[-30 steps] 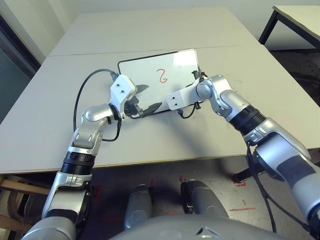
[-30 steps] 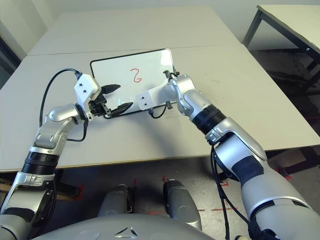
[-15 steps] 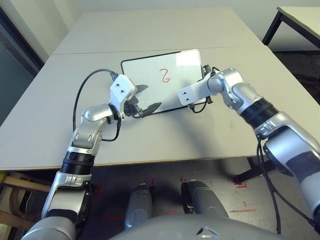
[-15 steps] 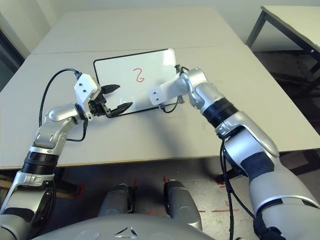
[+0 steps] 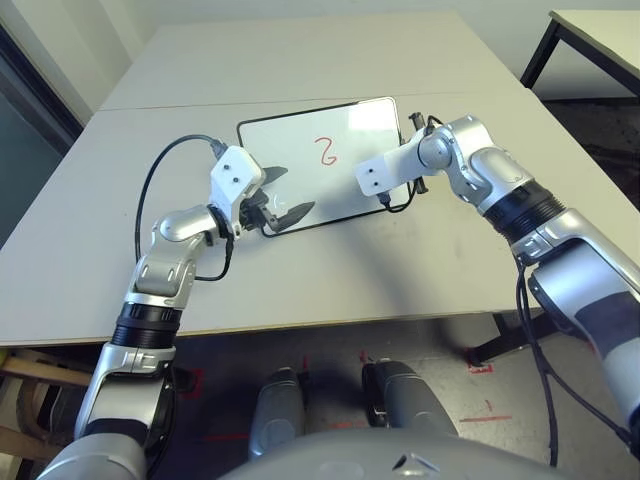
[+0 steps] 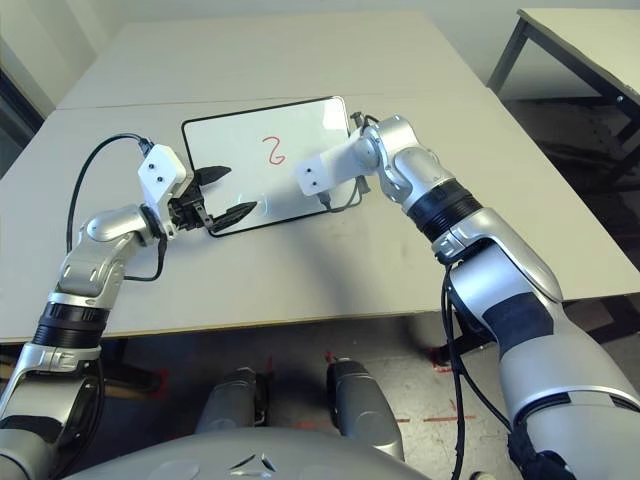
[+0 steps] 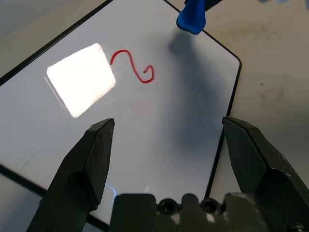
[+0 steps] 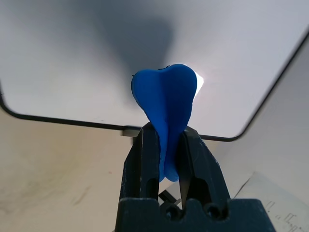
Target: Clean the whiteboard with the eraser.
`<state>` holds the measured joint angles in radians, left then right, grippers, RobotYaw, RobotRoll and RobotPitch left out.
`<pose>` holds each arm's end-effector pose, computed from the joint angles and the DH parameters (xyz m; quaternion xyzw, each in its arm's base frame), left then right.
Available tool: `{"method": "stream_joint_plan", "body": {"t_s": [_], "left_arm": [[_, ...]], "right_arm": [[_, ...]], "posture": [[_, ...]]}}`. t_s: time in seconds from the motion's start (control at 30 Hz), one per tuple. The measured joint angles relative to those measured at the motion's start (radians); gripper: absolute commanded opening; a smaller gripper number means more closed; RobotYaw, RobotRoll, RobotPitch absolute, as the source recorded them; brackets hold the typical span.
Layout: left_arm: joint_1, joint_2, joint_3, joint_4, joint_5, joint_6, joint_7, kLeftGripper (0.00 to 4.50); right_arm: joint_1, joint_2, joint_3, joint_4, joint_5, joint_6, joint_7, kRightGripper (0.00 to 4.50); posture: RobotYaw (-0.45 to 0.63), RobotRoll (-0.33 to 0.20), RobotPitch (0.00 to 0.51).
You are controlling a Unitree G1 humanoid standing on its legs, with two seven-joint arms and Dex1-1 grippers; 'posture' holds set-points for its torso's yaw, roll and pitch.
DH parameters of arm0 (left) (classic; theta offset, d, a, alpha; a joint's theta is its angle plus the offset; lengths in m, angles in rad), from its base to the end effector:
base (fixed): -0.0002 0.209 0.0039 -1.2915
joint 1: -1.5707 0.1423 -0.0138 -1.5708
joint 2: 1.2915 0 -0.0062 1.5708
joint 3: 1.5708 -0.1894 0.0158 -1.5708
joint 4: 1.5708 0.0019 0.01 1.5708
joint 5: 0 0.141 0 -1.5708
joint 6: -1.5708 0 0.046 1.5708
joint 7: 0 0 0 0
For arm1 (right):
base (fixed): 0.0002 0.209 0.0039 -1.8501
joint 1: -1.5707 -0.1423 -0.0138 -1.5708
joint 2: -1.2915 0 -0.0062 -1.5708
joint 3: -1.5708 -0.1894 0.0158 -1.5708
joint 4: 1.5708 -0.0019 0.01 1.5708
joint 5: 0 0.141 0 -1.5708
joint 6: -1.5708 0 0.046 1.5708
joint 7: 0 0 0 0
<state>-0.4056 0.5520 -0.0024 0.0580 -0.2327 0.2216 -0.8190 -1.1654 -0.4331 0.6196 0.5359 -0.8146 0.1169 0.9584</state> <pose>0.2764 0.2336 0.1438 0.1687 0.0028 -0.3898 0.9053 0.3538 -0.0964 0.2403 -0.7535 0.0951 0.3236 0.5643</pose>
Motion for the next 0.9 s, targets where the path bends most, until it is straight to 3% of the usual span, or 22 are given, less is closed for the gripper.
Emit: {"method": "stream_joint_plan", "body": {"t_s": [0.17,0.57,0.9], "left_arm": [[0.000,0.011,0.025,0.013,0.000,-0.013,0.008,4.50],[0.015,0.020,0.044,0.035,0.001,-0.034,0.042,4.50],[0.026,0.014,0.043,0.035,0.001,-0.041,0.068,4.50]], "right_arm": [[-0.080,0.071,-0.001,0.048,0.011,-0.015,0.001,0.36],[-0.219,0.251,0.023,0.417,0.009,-0.102,-0.155,0.36],[-0.290,0.304,0.035,0.619,0.008,-0.119,-0.275,0.36]], "posture": [[-0.09,0.000,0.050],[-0.05,0.000,0.051],[-0.04,0.000,0.045]]}}
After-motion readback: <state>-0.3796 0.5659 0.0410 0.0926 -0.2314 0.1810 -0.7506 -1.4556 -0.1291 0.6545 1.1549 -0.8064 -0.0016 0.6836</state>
